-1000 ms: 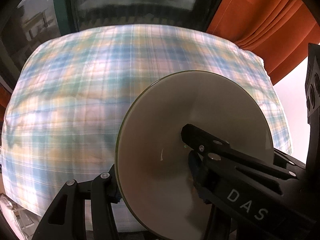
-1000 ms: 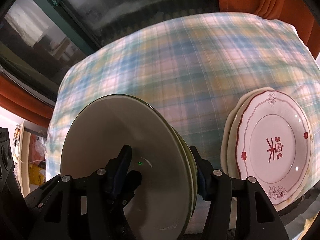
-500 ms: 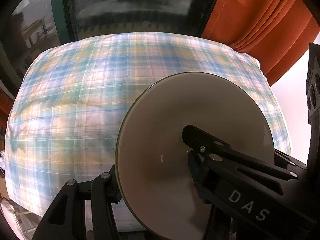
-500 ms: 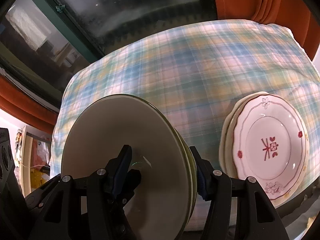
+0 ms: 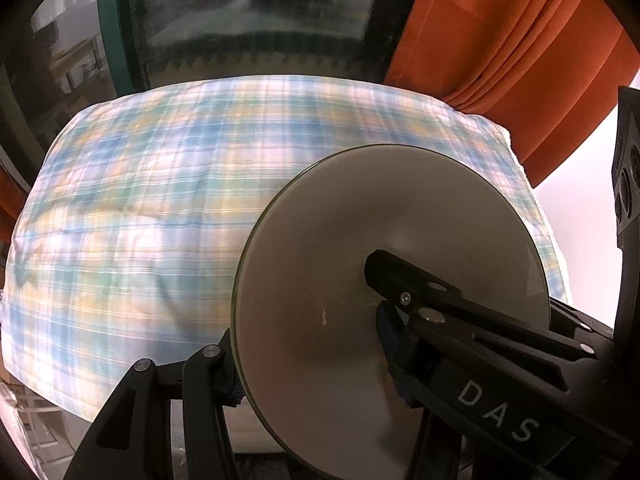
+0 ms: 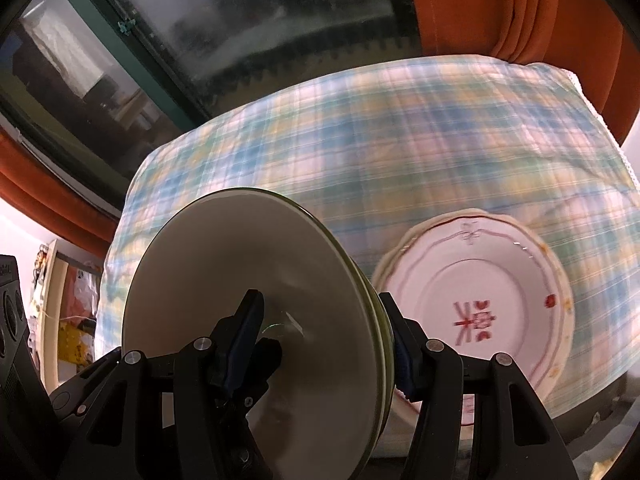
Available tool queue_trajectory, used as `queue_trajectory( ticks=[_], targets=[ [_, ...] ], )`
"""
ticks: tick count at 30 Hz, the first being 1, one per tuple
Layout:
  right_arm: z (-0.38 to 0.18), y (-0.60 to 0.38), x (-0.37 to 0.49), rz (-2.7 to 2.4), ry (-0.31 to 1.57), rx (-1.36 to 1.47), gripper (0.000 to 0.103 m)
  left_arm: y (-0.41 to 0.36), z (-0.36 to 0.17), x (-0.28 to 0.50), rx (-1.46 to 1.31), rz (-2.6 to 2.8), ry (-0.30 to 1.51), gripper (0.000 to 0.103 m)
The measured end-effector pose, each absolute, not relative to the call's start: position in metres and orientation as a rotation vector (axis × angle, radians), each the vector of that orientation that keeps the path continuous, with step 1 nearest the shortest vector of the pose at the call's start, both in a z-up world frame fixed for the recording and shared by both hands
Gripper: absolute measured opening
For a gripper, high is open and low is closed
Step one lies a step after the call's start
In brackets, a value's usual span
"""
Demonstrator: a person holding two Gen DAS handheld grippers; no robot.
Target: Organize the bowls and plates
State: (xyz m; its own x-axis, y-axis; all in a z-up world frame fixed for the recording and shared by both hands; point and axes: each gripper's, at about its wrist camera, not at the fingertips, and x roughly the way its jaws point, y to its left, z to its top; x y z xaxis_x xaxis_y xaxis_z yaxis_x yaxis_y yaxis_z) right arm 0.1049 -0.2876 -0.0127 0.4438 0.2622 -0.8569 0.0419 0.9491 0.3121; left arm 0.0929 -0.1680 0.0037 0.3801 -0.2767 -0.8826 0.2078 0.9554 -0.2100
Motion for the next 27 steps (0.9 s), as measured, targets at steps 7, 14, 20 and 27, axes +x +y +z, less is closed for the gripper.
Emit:
queue_trajectory(
  ticks=[7,14,20,27],
  targets=[
    [-0.009,-0.324,0.097,0.142,1.095,0.299,0.061,-0.202,0.007,0.085,-0.07,-0.311,1.121,0.055],
    [-0.005,-0.357,0.089,0.139,1.077,0.293,0.061,-0.234,0.007,0.078,-0.075,-0.317,1.107,0.055],
    [-0.007,-0.383,0.084,0.133,1.074,0.283,0.061,-0.26,0.001,0.073,-0.091,-0.321,1.105,0.055],
    [-0.014,-0.408,0.079,0.128,1.085,0.26,0.061,-0.279,-0.009,0.068,-0.12,-0.324,1.113,0.055]
  ],
)
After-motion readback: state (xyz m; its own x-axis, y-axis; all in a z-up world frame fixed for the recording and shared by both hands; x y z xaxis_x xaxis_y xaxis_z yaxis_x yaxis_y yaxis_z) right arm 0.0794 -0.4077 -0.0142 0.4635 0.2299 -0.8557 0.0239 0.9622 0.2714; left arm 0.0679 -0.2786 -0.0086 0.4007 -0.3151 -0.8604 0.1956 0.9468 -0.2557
